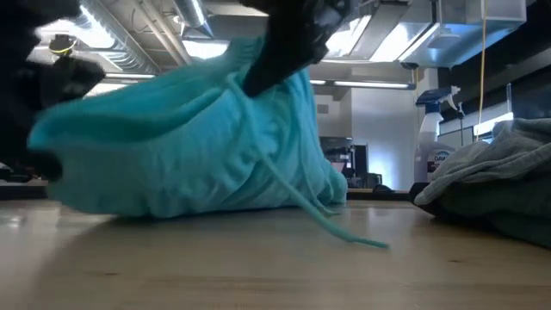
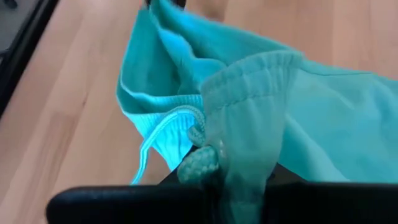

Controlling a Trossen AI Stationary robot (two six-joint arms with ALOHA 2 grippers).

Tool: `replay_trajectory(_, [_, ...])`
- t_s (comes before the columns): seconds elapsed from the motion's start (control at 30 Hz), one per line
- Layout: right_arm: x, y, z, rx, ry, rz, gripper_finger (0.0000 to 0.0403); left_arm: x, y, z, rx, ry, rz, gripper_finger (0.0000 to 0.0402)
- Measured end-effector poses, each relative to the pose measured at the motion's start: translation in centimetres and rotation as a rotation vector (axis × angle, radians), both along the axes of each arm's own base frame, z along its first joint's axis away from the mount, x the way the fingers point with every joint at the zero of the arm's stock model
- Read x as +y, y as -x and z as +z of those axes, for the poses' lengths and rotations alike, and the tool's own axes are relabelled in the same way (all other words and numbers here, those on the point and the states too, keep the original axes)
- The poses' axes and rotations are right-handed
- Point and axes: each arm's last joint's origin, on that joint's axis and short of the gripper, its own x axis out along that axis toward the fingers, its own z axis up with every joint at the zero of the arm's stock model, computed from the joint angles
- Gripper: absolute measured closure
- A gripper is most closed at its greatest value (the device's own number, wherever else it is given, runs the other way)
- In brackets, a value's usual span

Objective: Fold Laundry from Bin
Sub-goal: Fold the blue shorts

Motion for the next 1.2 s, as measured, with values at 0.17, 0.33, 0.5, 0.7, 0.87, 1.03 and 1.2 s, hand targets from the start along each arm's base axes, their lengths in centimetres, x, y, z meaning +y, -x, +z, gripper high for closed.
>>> replay_trajectory(0.17, [0.7,0.7,0.1,0.047,-0.012,0.030,0.0378,0.6,-0.2,2.2,-0.056,0.034,0.012,0.0384])
replay_trajectory(0.33, [1.8,1.0,0.1,0.066,-0.072,0.051,0.0378,1.1,0.1,4.4,-0.089,0.082,-0.026,0.0384])
replay_trajectory(0.5, [3.3,1.5,0.1,0.099,-0.132,0.082,0.0378,1.4,0.7,6.6,-0.109,0.189,-0.079,0.0384])
replay_trajectory(0.7, [6.2,2.2,0.3,0.092,-0.144,0.054,0.0378,2.0,1.8,9.6,-0.142,0.347,-0.189,0.0384])
replay_trajectory(0.87, [7.0,2.5,0.5,0.074,-0.125,-0.026,0.0378,3.2,2.2,11.4,-0.172,0.404,-0.248,0.0384])
replay_trajectory(1.03, [6.8,2.5,0.4,0.084,-0.146,-0.059,0.0378,4.6,1.3,11.8,-0.135,0.472,-0.289,0.0384])
replay_trajectory(1.2, [7.5,3.3,-1.2,0.066,-0.225,-0.107,0.0378,5.5,0.7,11.8,-0.091,0.539,-0.324,0.0385])
